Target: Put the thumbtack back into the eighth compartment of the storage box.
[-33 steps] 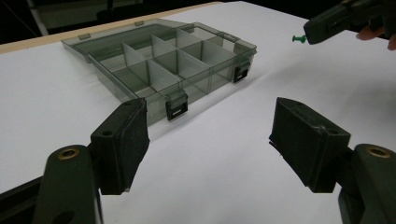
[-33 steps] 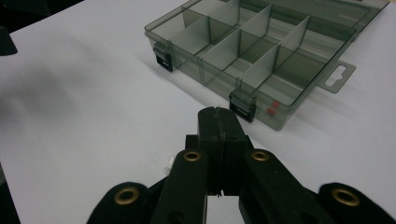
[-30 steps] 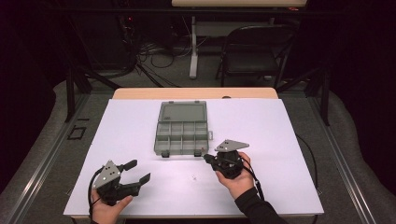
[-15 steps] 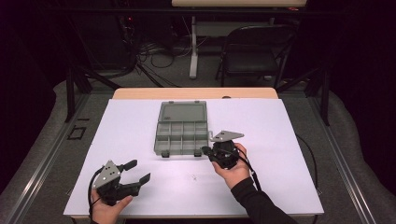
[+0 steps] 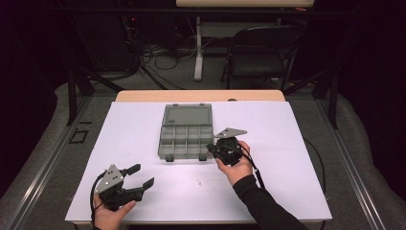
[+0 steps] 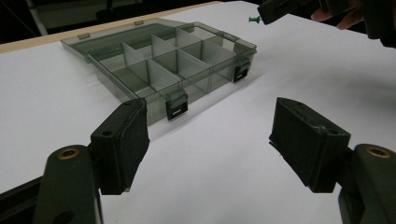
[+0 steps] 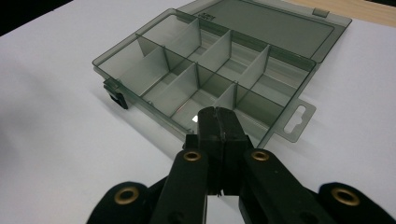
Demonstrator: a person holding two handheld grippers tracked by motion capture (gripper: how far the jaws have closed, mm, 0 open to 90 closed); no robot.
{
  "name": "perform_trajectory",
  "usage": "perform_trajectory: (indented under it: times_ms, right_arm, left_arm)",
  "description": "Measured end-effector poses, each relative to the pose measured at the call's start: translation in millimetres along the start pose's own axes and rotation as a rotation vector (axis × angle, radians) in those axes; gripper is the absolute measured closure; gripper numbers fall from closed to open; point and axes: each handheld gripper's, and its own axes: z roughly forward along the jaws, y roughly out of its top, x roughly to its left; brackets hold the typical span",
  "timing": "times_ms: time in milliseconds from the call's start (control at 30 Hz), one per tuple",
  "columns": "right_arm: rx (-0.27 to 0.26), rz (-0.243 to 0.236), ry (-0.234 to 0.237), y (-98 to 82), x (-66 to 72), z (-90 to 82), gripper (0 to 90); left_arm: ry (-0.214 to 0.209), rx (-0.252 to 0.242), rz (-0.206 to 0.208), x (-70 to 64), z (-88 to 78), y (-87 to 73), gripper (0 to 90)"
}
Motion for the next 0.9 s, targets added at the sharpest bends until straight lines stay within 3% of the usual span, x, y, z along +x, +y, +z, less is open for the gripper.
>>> perform_trajectory:
  times_ms: [400, 900]
  right_arm:
    - [0.011, 0.006, -0.027, -0.2, -9.3, 15.2, 90.0]
    - [0.033, 0.008, -0.041, -2.4, -11.3, 34.4, 90.0]
  left_arm:
    - [-0.001, 0.0, 0.0, 0.7, 0.0, -0.2, 27.4]
    - [-0.002, 0.002, 0.0, 1.5, 0.3, -0.4, 27.4]
